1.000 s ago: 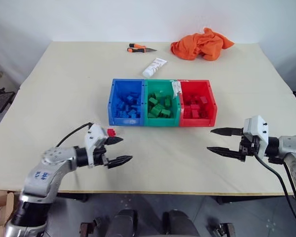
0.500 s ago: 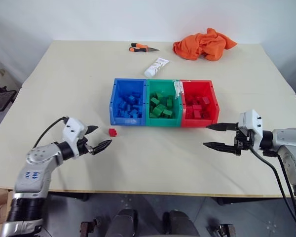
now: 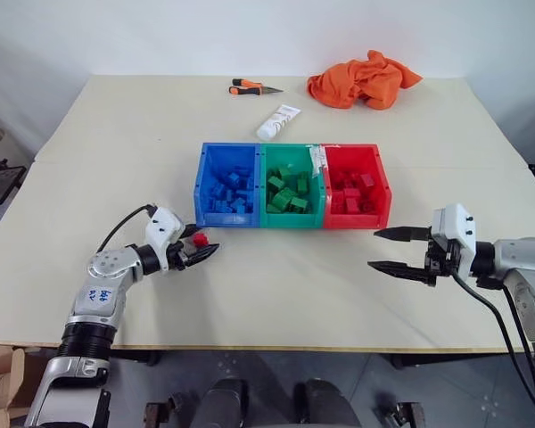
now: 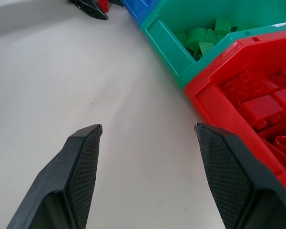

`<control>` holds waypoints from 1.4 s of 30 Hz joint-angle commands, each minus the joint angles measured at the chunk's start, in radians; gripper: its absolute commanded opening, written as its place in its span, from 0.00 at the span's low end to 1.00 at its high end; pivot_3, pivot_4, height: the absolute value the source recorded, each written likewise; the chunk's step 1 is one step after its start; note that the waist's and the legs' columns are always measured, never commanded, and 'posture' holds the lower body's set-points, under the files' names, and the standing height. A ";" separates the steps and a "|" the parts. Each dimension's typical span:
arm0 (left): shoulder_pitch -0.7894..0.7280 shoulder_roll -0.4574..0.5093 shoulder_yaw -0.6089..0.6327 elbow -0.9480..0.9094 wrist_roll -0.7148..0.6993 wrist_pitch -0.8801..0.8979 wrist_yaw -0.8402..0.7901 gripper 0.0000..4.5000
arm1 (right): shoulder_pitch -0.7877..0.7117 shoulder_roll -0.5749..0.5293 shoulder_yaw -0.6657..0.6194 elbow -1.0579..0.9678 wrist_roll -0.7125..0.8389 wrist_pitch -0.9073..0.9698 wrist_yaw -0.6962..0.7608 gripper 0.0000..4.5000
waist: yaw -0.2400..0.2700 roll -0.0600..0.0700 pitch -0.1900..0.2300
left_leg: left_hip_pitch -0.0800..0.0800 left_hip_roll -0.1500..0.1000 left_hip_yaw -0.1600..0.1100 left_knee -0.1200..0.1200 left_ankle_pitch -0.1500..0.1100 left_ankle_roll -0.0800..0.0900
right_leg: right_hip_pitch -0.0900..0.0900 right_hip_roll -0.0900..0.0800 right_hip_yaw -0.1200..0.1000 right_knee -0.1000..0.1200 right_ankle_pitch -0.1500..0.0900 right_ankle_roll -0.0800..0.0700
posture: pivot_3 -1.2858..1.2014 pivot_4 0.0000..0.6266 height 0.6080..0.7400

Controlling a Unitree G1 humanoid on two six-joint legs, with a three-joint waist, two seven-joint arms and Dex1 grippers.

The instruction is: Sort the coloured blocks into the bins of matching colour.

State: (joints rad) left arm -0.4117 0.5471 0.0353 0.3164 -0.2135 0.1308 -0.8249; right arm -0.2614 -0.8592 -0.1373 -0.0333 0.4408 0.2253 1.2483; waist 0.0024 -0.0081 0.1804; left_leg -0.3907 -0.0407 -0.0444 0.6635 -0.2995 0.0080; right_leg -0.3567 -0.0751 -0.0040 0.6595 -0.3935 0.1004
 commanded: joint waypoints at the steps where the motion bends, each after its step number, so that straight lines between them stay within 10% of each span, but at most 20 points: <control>1: 0.038 0.014 -0.014 -0.036 -0.008 0.024 -0.043 0.46 | 0.017 -0.026 -0.055 -0.042 0.019 0.007 -0.014 0.72 | 0.000 0.000 0.000 | 0.000 0.000 0.000 0.000 0.000 0.000 | 0.000 0.000 0.000 0.000 0.000 0.000 | 0.52 0.24 1.00; 14: 0.090 -0.108 -0.092 -0.405 -0.068 0.218 0.023 0.38 | 0.054 -0.028 -0.089 -0.076 0.022 0.012 -0.043 0.72 | 0.006 0.000 0.000 | 0.000 0.000 0.000 0.000 0.000 0.000 | 0.000 0.000 0.001 -0.001 0.000 0.000 | 0.52 0.24 1.00; 42: 0.108 -0.047 -0.105 -0.334 -0.024 0.205 0.005 0.30 | 0.083 -0.021 -0.103 -0.107 0.031 0.033 -0.073 0.72 | 0.000 0.000 0.000 | 0.000 0.000 0.000 0.000 0.000 0.000 | 0.001 0.001 0.001 -0.001 0.000 0.000 | 0.52 0.24 1.00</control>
State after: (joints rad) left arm -0.2992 0.4895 -0.0616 -0.0171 -0.2428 0.3554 -0.8066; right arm -0.1791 -0.8729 -0.2124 -0.1136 0.4543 0.2640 1.1794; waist 0.0026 -0.0081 0.1805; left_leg -0.3908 -0.0404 -0.0443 0.6630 -0.2996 0.0081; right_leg -0.3561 -0.0745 -0.0031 0.6581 -0.3934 0.1005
